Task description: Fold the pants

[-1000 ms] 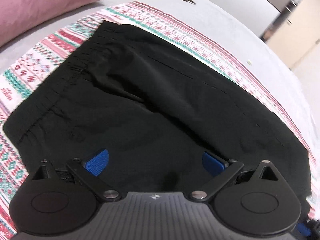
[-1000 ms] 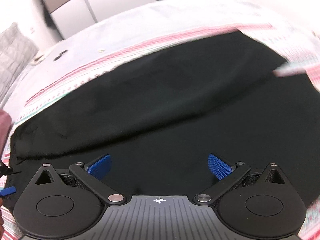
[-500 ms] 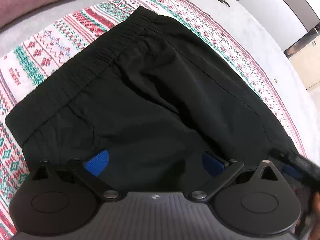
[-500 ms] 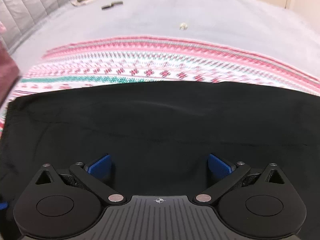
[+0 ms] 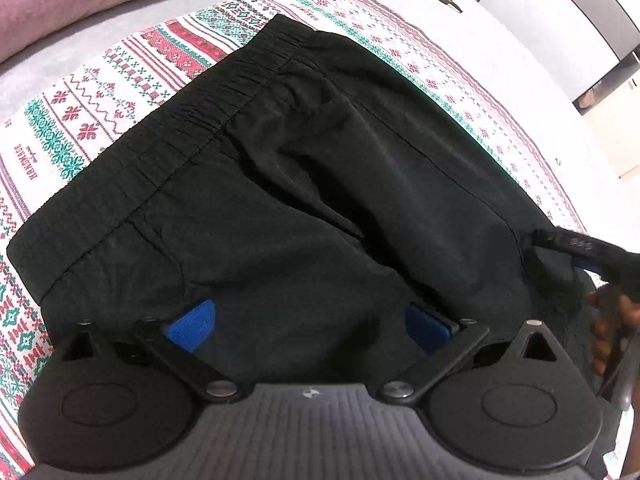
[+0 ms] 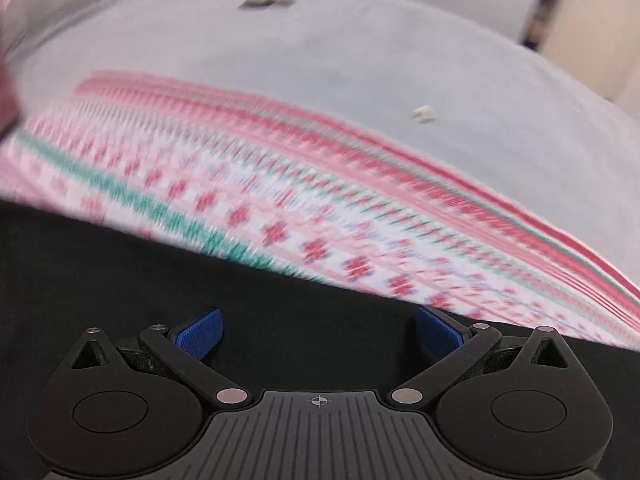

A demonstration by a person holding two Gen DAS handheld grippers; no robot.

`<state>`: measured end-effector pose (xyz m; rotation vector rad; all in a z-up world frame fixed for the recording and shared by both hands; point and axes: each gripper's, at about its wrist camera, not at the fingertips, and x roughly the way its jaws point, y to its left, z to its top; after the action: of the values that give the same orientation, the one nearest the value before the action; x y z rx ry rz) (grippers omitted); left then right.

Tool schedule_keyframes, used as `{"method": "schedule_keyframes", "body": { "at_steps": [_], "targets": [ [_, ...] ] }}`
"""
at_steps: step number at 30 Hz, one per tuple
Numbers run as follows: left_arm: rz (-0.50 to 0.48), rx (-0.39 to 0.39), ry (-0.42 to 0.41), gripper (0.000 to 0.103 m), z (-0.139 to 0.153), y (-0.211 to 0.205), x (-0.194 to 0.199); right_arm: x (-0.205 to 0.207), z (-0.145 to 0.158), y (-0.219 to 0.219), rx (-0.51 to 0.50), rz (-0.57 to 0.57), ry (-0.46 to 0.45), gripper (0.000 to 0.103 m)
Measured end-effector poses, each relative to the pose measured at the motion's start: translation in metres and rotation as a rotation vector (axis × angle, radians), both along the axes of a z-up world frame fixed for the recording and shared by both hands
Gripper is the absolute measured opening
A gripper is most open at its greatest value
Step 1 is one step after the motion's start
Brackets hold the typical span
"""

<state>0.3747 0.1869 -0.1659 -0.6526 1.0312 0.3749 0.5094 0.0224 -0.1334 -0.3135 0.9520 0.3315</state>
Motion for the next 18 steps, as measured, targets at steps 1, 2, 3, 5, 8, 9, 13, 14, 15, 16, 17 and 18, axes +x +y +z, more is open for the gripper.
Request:
{"method": "schedule_keyframes", "body": {
  "at_steps": [1,2,3,5,8,9,13,14,15,16,17,18],
  "targets": [
    [-0.001,0.002,0.001,0.103,-0.001,0.000,0.001,0.002,-0.006,0.001,0.004,0.005,0.005,0.103],
    [-0.001,0.005,0.001,0.103,-0.001,0.000,0.001,0.004,-0.010,-0.002,0.034,0.000,0.000,0.103],
    [-0.002,0.008,0.002,0.103,-0.001,-0.001,0.001,0.008,-0.013,-0.005,0.064,-0.004,-0.004,0.103],
    [-0.004,0.011,0.004,0.103,0.002,-0.005,-0.004,0.008,-0.015,-0.009,0.093,0.011,-0.010,0.097],
    [-0.007,0.016,0.006,0.103,0.002,-0.005,-0.004,0.000,-0.010,-0.010,0.104,0.073,-0.021,0.047],
    [-0.008,0.018,0.006,0.103,0.001,-0.005,-0.004,-0.003,-0.004,-0.007,0.103,0.080,-0.024,0.026],
    [-0.013,0.020,0.007,0.103,0.002,-0.006,-0.005,-0.019,0.008,-0.003,0.035,0.084,-0.040,0.000],
    [-0.011,0.016,0.006,0.103,0.002,-0.005,-0.005,-0.027,0.011,-0.004,0.025,0.092,-0.059,0.000],
    [-0.011,0.014,0.006,0.103,0.002,-0.004,-0.005,-0.036,0.015,-0.005,0.025,0.097,-0.075,0.000],
    [-0.011,0.012,0.005,0.103,0.002,-0.003,-0.006,-0.047,0.019,-0.008,0.023,0.099,-0.097,0.000],
    [-0.011,0.008,0.004,0.103,0.003,-0.002,-0.006,-0.058,0.023,-0.010,0.014,0.103,-0.119,0.000],
    [-0.009,0.004,0.003,0.103,0.003,-0.001,-0.006,-0.074,0.028,-0.012,0.002,0.119,-0.147,0.000]
  ]
}}
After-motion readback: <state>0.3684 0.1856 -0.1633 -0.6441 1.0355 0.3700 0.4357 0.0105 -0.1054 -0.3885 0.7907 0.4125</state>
